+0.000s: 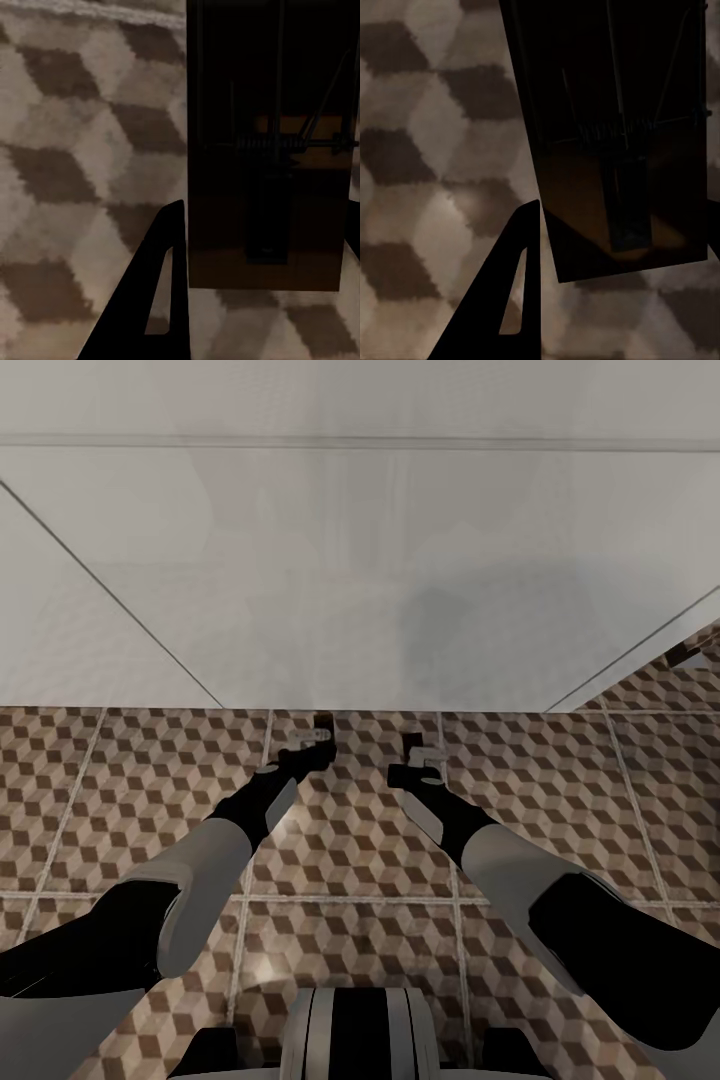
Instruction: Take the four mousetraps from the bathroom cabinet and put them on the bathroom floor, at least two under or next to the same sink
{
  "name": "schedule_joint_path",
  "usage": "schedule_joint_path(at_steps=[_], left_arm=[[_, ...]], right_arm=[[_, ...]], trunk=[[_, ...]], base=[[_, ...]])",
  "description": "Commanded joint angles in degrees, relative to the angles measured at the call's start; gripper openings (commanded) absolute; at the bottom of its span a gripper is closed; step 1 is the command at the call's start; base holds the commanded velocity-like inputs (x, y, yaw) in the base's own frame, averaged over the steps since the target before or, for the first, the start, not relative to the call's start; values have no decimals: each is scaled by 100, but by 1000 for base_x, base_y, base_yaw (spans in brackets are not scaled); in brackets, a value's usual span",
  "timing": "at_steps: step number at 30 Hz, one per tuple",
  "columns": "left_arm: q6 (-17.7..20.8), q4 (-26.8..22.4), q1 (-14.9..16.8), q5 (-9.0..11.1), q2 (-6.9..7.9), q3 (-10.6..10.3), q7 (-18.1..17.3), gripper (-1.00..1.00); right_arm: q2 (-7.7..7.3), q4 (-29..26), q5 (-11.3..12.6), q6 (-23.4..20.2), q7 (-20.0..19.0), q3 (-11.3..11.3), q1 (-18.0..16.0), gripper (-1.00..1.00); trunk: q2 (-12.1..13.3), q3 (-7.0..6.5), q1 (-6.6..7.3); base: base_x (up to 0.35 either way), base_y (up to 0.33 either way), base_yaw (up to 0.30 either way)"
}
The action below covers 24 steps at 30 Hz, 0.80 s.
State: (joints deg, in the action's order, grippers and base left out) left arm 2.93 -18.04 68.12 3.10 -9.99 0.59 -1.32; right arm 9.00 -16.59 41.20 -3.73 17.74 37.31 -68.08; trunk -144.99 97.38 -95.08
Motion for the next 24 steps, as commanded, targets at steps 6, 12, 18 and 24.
schedule_joint_path(at_steps=[6,12,18,24], left_arm=[[39,-25,0,24,-1,2,9,-100],[47,-24,0,24,-1,2,9,-100],[49,-24,0,24,-1,2,9,-100],[49,-24,0,24,-1,3,9,-100]], right_arm=[[-4,-11,29,-31,45,48,-3,-100],[-4,-11,29,-23,45,51,-3,-100],[-4,-11,29,-4,45,56,-3,-100],[-4,-11,29,9,42,57,-3,-100]], trunk=[[-1,3,1],[-1,3,1],[-1,3,1],[-1,3,1]], base=[[165,0,0],[25,0,0],[3,0,0],[0,0,0]])
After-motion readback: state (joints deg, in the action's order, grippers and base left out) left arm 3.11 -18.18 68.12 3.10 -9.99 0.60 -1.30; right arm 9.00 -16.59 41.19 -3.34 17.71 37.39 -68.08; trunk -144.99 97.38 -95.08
